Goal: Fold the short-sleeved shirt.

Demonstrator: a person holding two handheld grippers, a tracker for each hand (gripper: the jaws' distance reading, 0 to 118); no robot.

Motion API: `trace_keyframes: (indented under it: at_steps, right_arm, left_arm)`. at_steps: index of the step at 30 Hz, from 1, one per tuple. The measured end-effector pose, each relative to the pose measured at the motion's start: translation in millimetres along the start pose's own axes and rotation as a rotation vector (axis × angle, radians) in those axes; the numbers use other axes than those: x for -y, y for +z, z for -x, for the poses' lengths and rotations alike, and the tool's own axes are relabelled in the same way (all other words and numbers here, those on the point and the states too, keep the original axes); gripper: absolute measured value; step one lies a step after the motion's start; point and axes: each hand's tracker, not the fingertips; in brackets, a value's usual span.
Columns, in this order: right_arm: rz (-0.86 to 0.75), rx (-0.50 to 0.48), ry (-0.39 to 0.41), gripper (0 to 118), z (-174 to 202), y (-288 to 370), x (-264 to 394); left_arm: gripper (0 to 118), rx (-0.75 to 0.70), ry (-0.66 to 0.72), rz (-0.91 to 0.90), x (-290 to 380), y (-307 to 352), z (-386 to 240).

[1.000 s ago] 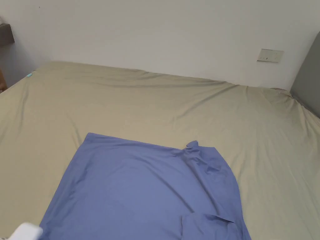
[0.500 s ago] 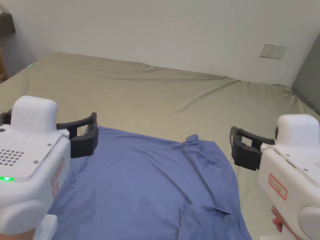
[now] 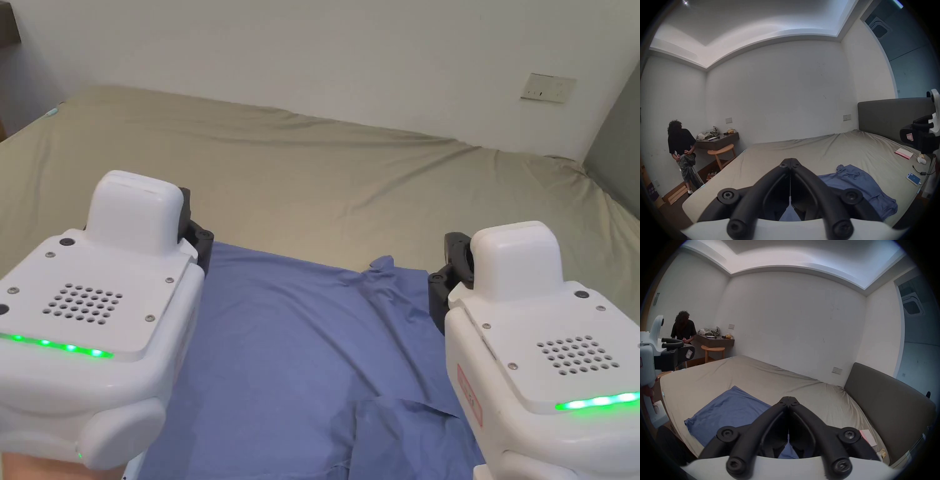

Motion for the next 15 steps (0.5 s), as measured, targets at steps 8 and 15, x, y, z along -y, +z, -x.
trace_keyframes:
  at_steps: [8,15]
  right_arm:
    - [0.099,-0.012,-0.017,2,-16,-13,28]
    - [0.283,-0.008,-0.062,2,-32,-25,78]
  left_arm:
    - [0,0.083,0.082,0.372,105,-40,46]
    - [113,-0.068,0.228,0.849,271,-36,117]
